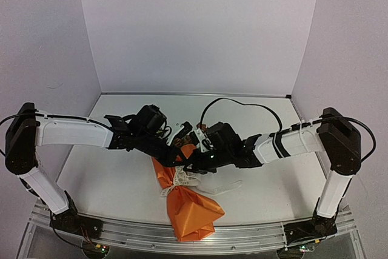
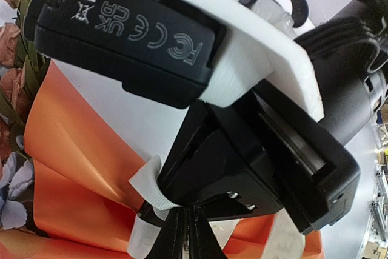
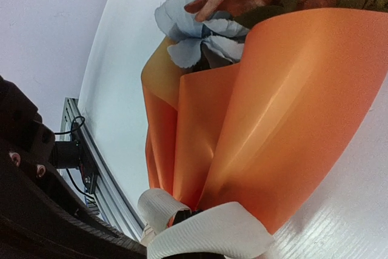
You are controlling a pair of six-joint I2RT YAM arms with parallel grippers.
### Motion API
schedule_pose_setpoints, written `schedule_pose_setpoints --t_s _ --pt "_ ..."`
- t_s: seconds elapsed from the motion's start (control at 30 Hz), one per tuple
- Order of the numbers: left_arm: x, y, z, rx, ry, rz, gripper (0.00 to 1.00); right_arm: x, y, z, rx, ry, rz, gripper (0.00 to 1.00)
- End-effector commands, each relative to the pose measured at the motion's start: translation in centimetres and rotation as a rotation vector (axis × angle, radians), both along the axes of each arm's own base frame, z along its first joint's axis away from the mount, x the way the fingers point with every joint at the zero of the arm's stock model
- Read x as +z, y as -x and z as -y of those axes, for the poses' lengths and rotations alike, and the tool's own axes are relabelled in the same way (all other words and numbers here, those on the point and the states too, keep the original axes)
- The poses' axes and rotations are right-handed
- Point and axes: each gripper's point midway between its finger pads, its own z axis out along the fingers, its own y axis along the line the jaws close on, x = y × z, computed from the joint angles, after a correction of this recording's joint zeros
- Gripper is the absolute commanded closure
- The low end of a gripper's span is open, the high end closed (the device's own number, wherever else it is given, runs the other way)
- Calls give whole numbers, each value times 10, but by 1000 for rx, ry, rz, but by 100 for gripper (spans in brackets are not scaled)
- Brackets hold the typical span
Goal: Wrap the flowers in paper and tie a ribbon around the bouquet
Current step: Cross the half-tied ribbon over the folded bouquet.
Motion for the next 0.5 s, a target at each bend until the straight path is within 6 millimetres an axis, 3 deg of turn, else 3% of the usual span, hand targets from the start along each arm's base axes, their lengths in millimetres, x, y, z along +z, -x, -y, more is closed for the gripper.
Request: schedule_pose_setpoints --t_s 0.0,0.2,0.37,0.47 --pt "17 2 7 12 72 -4 93 8 -11 -11 -40 -83 37 100" --pt "9 -3 5 73 52 -36 86 8 -15 -15 -50 -118 43 100" --pt "14 -12 1 143 49 -18 65 9 -16 -19 -41 -132 46 100" --pt "23 -15 -1 165 57 -2 59 10 -16 -21 -39 -137 45 100"
